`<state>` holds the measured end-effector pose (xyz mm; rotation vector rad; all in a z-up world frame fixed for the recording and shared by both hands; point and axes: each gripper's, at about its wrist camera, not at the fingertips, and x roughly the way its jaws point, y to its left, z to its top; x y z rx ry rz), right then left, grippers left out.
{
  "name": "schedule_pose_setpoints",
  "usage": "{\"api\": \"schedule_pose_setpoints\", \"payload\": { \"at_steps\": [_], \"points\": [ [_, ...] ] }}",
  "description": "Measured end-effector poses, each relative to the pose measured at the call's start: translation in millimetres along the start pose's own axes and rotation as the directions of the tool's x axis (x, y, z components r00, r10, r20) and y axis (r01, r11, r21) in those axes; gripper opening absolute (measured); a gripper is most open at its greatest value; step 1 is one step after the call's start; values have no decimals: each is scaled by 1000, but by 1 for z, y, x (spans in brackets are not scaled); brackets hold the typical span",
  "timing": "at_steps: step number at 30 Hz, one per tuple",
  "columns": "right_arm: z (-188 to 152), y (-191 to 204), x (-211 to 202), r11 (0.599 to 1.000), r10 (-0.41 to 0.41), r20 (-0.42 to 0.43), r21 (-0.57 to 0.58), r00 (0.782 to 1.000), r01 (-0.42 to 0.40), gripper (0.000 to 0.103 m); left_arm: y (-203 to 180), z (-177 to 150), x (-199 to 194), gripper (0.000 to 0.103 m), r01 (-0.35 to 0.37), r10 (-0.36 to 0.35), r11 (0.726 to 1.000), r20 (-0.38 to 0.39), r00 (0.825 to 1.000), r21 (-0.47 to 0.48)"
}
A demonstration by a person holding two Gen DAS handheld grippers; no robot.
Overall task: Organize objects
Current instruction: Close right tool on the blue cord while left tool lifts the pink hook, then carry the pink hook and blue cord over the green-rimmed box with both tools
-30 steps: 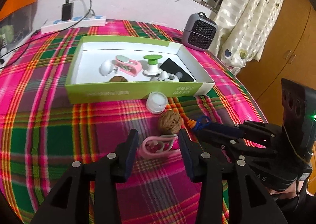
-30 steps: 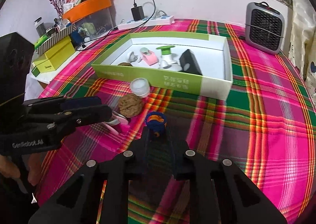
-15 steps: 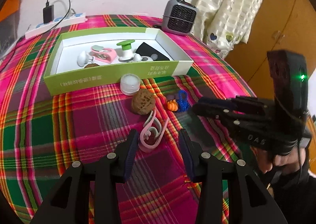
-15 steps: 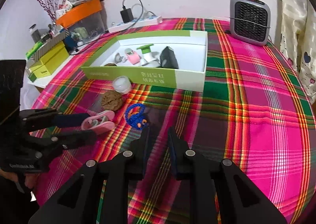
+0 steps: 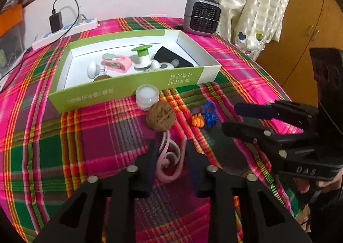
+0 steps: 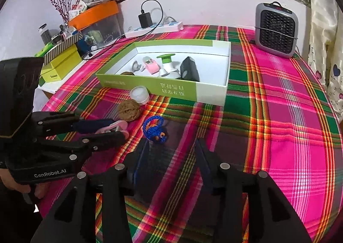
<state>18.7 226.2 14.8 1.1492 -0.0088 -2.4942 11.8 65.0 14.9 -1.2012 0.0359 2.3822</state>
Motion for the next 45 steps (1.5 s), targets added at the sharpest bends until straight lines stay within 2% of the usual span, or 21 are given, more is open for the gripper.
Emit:
{"api": "schedule_pose_setpoints", "payload": {
  "at_steps": [10, 16, 19, 21, 24, 33, 45],
  "points": [
    [12, 16, 16, 997, 37, -17, -72, 999, -38, 45, 28, -9, -17, 22, -39, 42, 996, 33, 999, -79],
    [14, 17, 25, 995, 31, -44, -94, 999, -35, 45, 31, -10, -15, 22, -35, 38, 996, 35, 999, -81],
    [14, 18, 28, 995, 26, -54, -97, 998, -31, 37, 31, -10, -13, 23, -27, 30, 996, 34, 999, -81],
    [15, 18, 32, 995, 11, -63, -100, 998, -17, 26, 31, -9, -13, 23, -27, 30, 996, 36, 999, -81],
    [15, 23, 33, 992, -12, -62, -130, 998, 4, 23, 31, -9, -13, 23, -27, 30, 996, 36, 999, -82],
    [12, 28, 20, 992, -24, -19, -127, 1000, 22, 23, 33, -8, -21, 23, -18, 25, 995, 69, 997, -100],
    [19, 37, -14, 995, -18, 87, -94, 996, 27, 23, 22, 5, -42, 23, -26, 37, 996, 134, 990, -81]
  ]
}}
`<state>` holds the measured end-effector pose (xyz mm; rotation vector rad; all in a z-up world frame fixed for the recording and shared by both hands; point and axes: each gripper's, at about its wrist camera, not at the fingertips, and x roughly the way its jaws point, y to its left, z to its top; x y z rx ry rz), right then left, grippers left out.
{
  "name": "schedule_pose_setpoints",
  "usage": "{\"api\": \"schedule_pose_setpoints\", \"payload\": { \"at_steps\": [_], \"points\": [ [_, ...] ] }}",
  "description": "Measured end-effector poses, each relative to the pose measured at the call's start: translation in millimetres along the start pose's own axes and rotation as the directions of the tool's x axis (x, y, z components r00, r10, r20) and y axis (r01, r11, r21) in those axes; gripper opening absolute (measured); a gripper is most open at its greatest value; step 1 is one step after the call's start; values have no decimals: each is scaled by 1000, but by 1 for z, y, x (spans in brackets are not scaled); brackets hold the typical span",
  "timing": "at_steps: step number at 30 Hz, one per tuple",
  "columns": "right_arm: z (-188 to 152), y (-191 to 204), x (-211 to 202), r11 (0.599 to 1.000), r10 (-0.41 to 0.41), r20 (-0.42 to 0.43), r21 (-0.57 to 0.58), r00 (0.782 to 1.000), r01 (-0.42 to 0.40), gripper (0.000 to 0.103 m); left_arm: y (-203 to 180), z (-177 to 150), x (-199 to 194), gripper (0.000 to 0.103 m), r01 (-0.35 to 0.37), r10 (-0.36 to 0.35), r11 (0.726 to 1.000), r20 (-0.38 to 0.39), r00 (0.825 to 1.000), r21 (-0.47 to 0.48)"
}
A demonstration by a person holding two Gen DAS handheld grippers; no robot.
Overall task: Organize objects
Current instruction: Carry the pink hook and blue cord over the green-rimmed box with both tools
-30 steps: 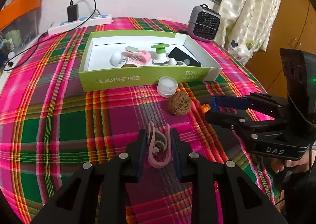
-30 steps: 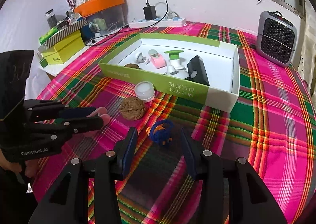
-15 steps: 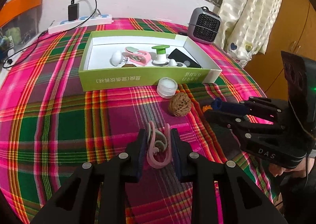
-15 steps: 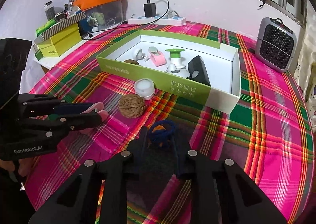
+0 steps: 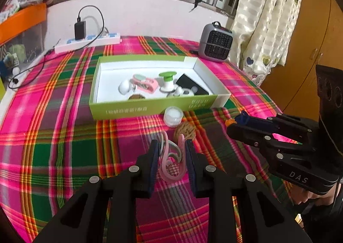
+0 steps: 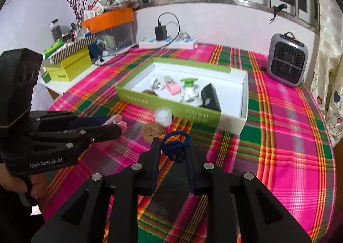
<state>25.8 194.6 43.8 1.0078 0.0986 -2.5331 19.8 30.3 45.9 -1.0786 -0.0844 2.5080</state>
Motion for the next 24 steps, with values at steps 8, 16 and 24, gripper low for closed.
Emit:
{"api": "schedule_pose_setpoints", "payload": {
  "at_steps": [8, 16, 24],
  "points": [
    [14, 4, -16, 1000, -20, 55, -5, 998, 21, 23, -5, 17, -12, 23, 4, -4, 1000, 43, 999, 11],
    [26, 2, -19, 1000, -27, 84, -5, 996, 27, 23, -6, 32, -14, 23, -2, 2, 1000, 63, 998, 14],
    [34, -4, -17, 1000, -29, 93, -1, 995, 30, 23, -2, 44, -10, 23, -9, 7, 1000, 68, 998, 21]
  ]
}}
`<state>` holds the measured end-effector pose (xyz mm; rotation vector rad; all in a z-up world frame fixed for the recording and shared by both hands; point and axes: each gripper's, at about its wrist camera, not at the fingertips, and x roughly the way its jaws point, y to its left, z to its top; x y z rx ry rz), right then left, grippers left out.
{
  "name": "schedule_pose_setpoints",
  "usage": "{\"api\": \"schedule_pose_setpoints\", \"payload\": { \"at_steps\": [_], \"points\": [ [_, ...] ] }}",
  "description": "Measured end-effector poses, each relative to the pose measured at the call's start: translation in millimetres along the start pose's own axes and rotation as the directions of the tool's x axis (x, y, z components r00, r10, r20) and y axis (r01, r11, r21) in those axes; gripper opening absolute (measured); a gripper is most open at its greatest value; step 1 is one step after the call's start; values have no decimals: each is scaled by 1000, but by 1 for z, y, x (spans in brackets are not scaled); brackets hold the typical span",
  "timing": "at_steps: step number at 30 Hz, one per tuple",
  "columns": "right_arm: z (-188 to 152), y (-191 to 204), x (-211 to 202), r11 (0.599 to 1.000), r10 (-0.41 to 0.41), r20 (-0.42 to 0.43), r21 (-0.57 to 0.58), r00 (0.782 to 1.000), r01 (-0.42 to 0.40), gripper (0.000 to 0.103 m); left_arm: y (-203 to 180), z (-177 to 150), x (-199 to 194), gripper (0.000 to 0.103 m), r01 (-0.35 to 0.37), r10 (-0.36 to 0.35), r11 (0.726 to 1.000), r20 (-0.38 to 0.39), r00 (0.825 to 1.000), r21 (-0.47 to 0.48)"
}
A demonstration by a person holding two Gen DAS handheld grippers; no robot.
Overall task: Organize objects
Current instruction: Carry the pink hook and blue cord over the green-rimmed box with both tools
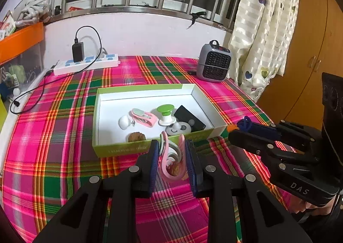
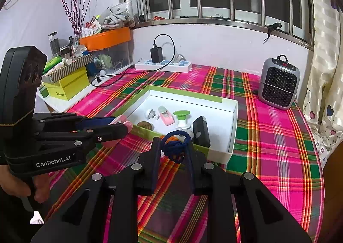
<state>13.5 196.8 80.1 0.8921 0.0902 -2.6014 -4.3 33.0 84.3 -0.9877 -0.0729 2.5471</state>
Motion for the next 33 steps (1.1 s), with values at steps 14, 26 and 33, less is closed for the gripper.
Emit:
{"api": "schedule_pose_setpoints", "payload": {
  "at_steps": [14, 26, 33],
  "points": [
    [16, -8, 15, 1000, -3, 2, 4, 1000, 3, 23, 10, 21, 15, 23, -7, 7, 1000, 0, 1000, -1],
    [26, -14, 30, 1000, -7, -7, -2, 1000, 7, 23, 11, 36, 27, 23, -17, 17, 1000, -8, 1000, 17],
    [32, -18, 38, 1000, -15, -9, -4, 1000, 15, 23, 12, 47, 39, 23, -30, 30, 999, -11, 999, 30]
  ]
}}
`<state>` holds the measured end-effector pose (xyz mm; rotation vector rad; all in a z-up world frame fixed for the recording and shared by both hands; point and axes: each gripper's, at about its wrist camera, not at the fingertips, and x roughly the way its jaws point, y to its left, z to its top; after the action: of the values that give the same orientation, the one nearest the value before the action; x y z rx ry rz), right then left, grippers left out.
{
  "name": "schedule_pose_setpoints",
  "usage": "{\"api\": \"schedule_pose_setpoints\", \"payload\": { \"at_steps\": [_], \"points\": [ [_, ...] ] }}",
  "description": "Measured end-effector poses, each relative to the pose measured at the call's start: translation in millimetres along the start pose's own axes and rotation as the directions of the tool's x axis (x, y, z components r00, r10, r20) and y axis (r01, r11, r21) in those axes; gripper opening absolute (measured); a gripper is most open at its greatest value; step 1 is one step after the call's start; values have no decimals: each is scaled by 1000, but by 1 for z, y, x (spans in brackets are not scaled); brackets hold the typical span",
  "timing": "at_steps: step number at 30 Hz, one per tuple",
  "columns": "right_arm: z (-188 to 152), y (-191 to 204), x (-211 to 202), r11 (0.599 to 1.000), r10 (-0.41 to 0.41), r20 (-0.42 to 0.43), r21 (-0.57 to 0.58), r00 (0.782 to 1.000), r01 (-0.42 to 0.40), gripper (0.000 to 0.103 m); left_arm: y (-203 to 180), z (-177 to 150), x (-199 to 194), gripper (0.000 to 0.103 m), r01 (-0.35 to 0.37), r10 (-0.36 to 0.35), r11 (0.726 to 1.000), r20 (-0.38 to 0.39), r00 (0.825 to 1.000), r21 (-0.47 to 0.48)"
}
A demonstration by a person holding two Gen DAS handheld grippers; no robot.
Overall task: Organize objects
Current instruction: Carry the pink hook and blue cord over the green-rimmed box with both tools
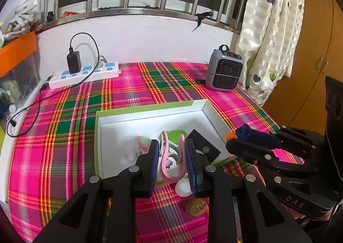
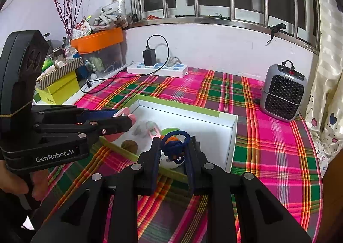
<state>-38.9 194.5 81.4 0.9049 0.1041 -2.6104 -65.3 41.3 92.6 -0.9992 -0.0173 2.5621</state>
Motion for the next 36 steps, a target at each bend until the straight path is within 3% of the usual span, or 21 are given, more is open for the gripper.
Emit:
{"api": "schedule_pose_setpoints", "payload": {
  "at_steps": [18, 36],
  "points": [
    [1, -25, 35, 999, 7, -21, 53, 1000, -6, 23, 20, -5, 39, 23, 3, -5, 999, -43, 999, -46],
    [-9, -54, 57, 992, -33, -67, 117, 997, 41, 23, 25, -12, 62, 23, -8, 2, 998, -92, 996, -61]
  ]
}}
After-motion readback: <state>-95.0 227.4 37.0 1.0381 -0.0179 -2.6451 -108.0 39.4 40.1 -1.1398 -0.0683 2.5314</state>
